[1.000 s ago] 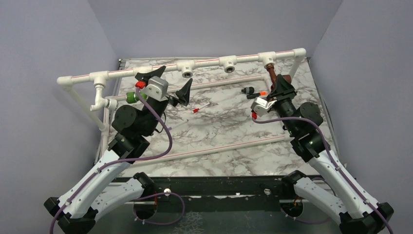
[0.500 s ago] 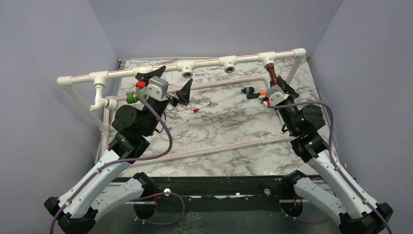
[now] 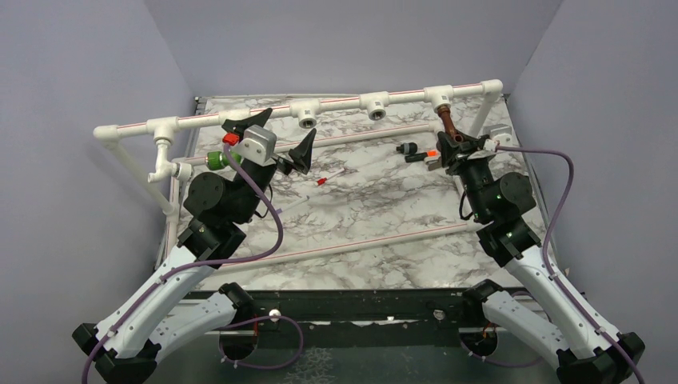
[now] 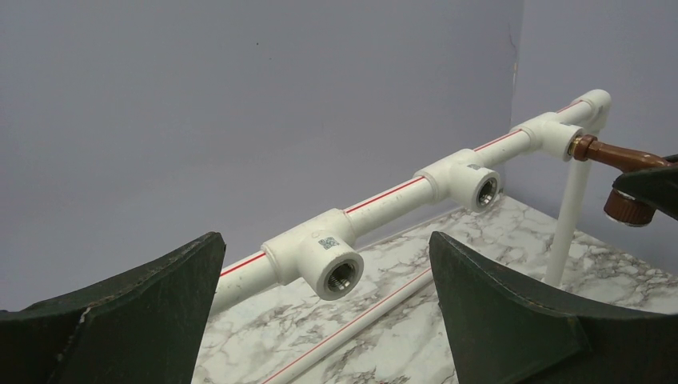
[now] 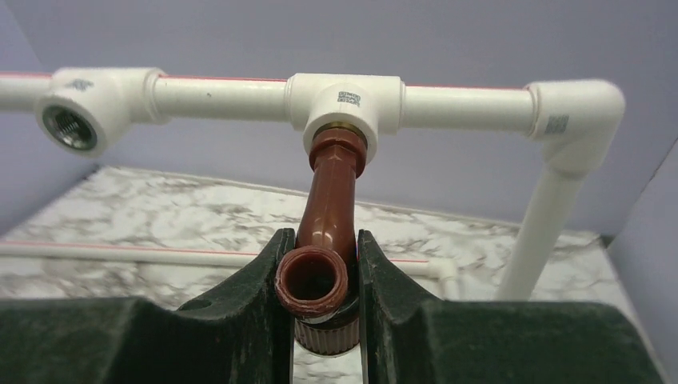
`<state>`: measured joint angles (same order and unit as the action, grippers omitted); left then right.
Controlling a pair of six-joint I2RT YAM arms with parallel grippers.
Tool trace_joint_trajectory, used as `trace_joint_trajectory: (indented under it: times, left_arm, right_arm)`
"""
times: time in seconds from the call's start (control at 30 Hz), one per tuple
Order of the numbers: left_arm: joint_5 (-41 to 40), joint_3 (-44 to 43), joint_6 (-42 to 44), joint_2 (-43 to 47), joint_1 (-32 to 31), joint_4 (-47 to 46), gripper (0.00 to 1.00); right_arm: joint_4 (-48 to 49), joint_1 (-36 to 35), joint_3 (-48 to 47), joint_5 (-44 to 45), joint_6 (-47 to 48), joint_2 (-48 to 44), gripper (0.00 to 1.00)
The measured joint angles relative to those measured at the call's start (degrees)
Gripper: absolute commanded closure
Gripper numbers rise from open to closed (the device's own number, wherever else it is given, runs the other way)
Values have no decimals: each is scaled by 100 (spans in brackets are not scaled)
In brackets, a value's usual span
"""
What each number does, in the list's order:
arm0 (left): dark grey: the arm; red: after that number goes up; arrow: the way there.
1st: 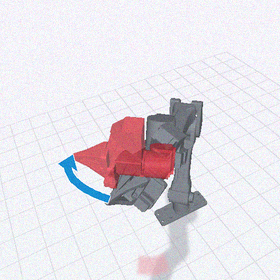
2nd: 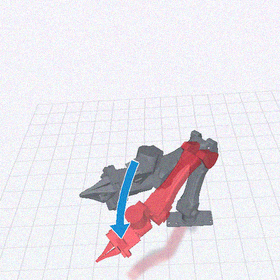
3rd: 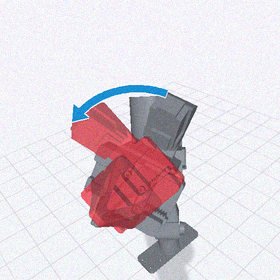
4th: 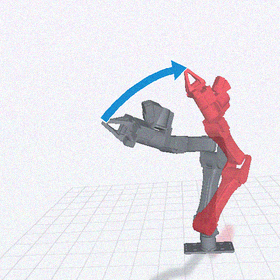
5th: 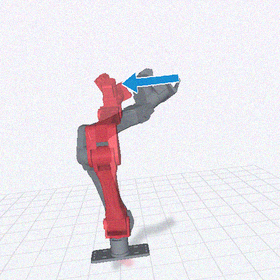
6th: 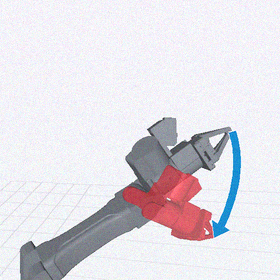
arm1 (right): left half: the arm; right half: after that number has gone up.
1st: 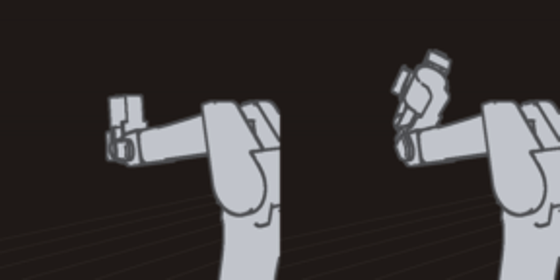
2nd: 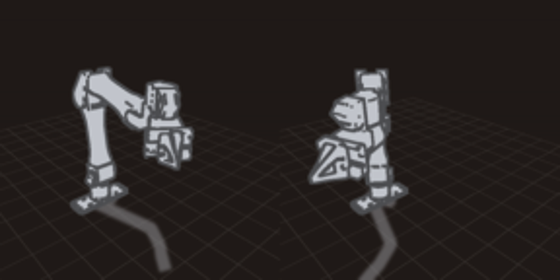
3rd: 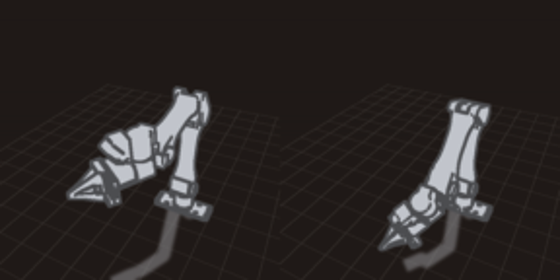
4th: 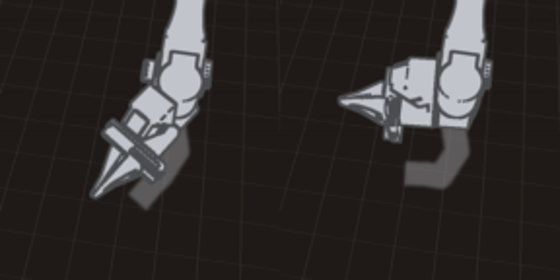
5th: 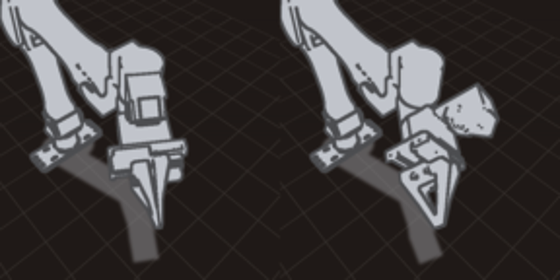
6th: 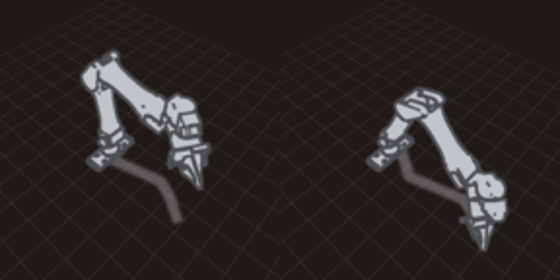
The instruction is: Install the water faucets
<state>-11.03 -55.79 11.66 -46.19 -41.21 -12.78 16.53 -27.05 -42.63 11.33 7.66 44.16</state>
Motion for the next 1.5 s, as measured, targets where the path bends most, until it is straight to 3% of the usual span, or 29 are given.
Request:
trace_joint_trajectory:
  times: [0.73, 1.03, 1.27, 1.33, 1.5]
  left_arm:
    - [0, 2, 0, 0, 0, 0, 1]
    - [0, 2, -2, 0, 0, 0, 1]
    - [0, 2, 2, 0, -2, 0, 1]
    - [-4, 2, 4, 0, -2, 0, 1]
    - [-17, 2, 24, 0, -7, 0, 1]
  right_arm:
    - [-306, -2, -39, 1084, -6662, 39, 99]
    - [-1099, -2, -345, 1169, -8642, 72, 99]
    - [-1687, -2, -557, 1211, -9541, 37, 99]
    - [-1912, -2, -660, 1220, -9656, 37, 90]
    - [-2273, -15, -831, 1255, -9680, 37, 55]
